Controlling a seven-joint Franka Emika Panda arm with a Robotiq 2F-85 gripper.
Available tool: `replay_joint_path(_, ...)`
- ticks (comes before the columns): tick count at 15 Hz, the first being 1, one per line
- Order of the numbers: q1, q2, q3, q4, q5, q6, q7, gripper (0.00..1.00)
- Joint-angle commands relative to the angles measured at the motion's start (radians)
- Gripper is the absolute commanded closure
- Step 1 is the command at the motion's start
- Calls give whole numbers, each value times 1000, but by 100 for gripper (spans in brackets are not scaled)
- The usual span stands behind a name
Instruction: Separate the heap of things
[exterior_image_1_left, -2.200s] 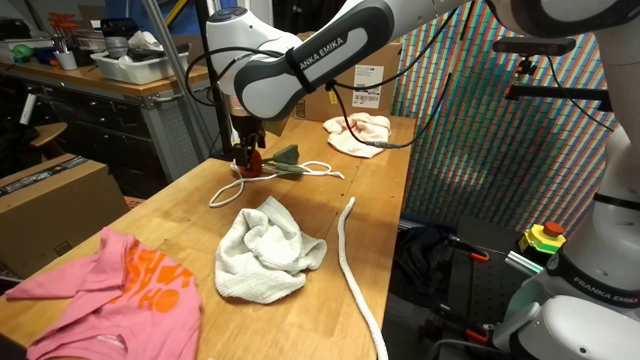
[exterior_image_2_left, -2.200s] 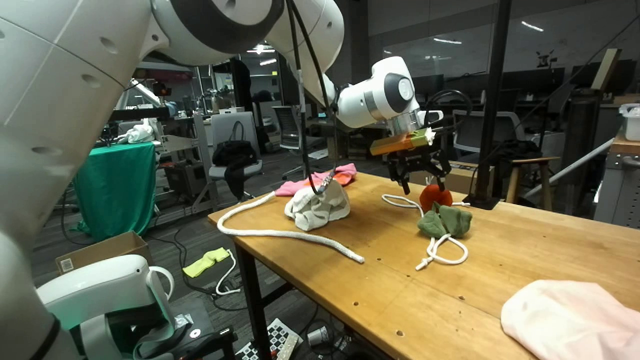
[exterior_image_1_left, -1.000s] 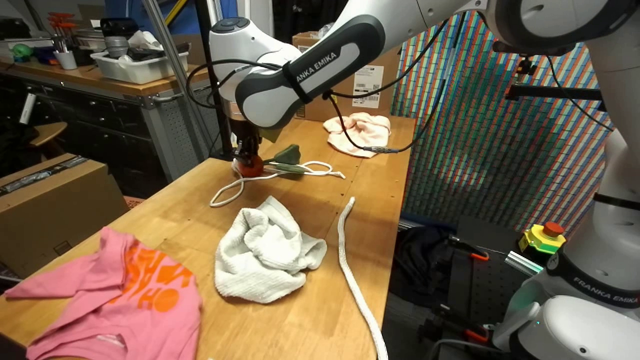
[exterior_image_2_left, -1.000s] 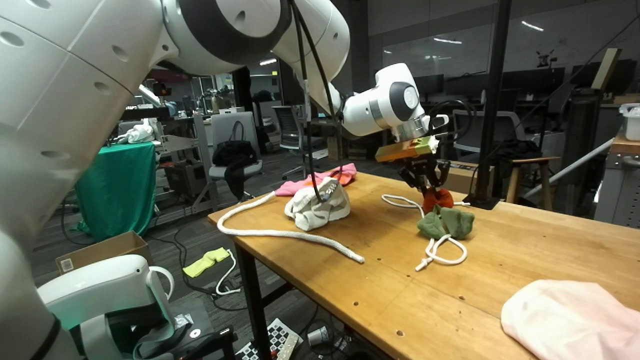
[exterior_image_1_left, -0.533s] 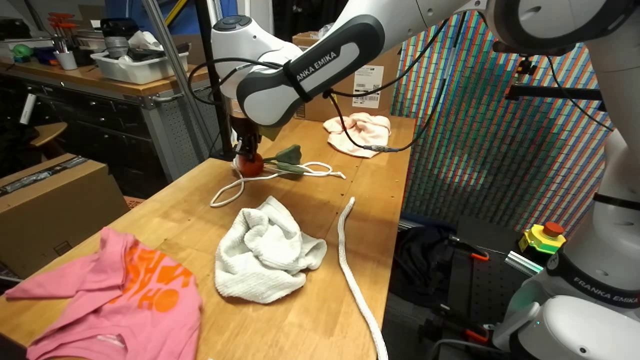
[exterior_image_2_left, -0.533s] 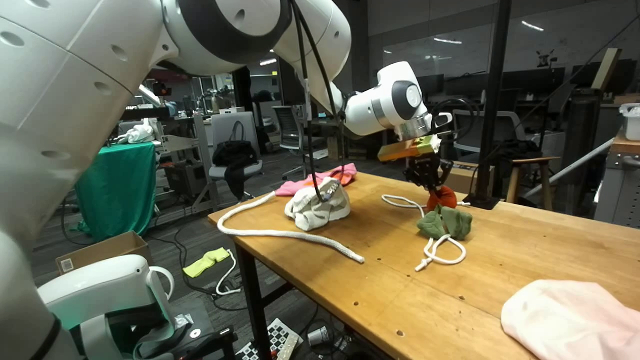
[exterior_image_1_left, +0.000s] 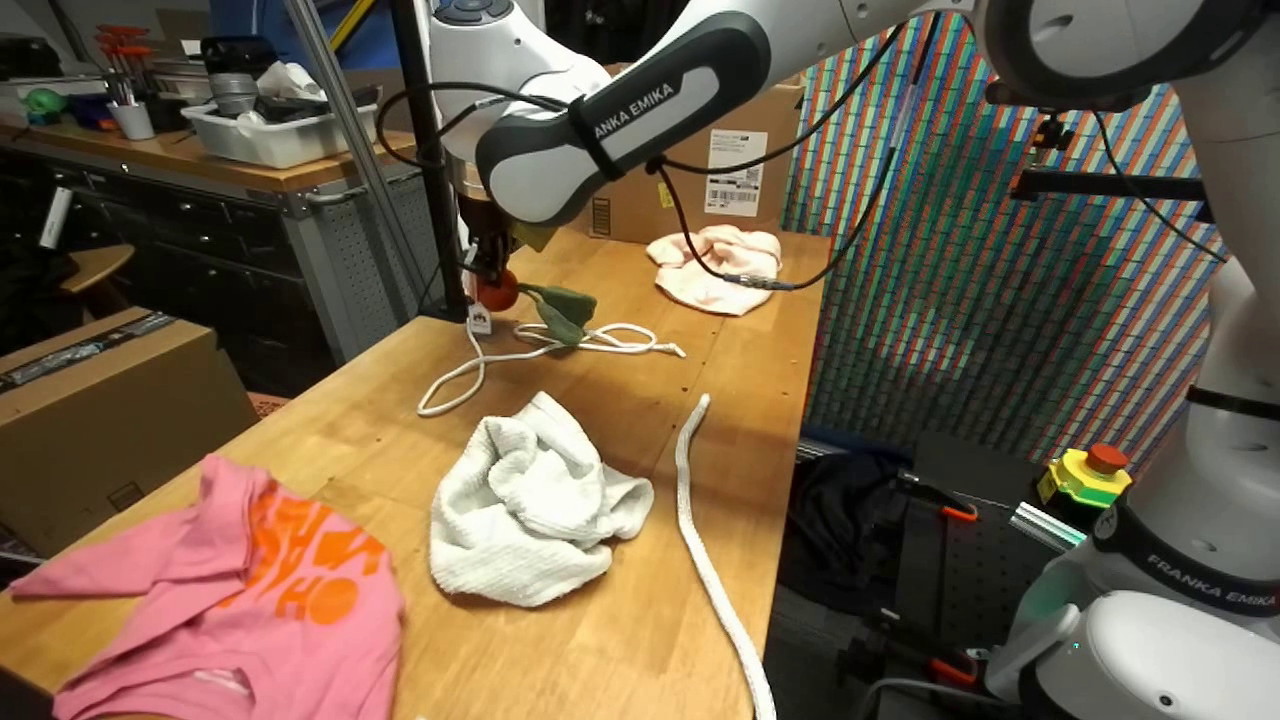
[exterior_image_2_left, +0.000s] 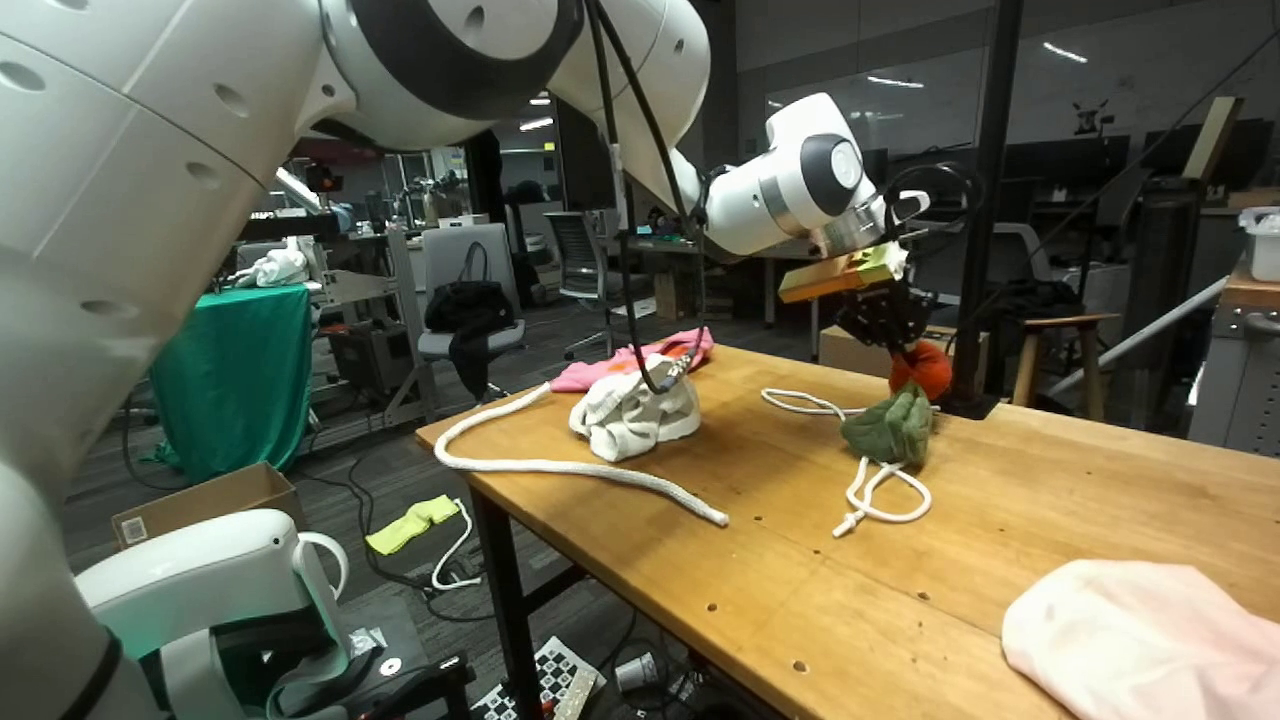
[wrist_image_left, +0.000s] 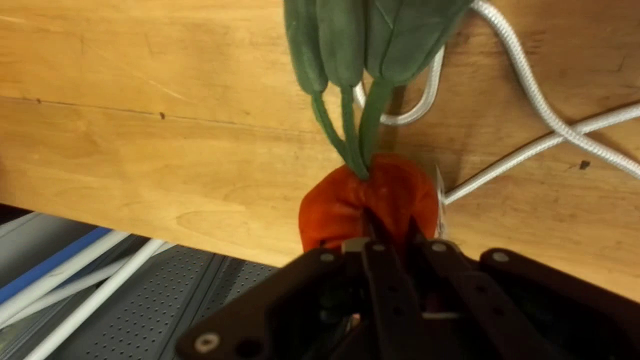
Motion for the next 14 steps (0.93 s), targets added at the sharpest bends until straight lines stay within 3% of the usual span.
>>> replay_joint_path(1, 19, -7, -52, 44, -60, 35, 48, 93)
replay_joint_path(7, 29, 27, -134, 121, -163, 58, 149, 93)
replay_joint_path(14, 29, 151, -212, 287, -192, 36, 321, 93)
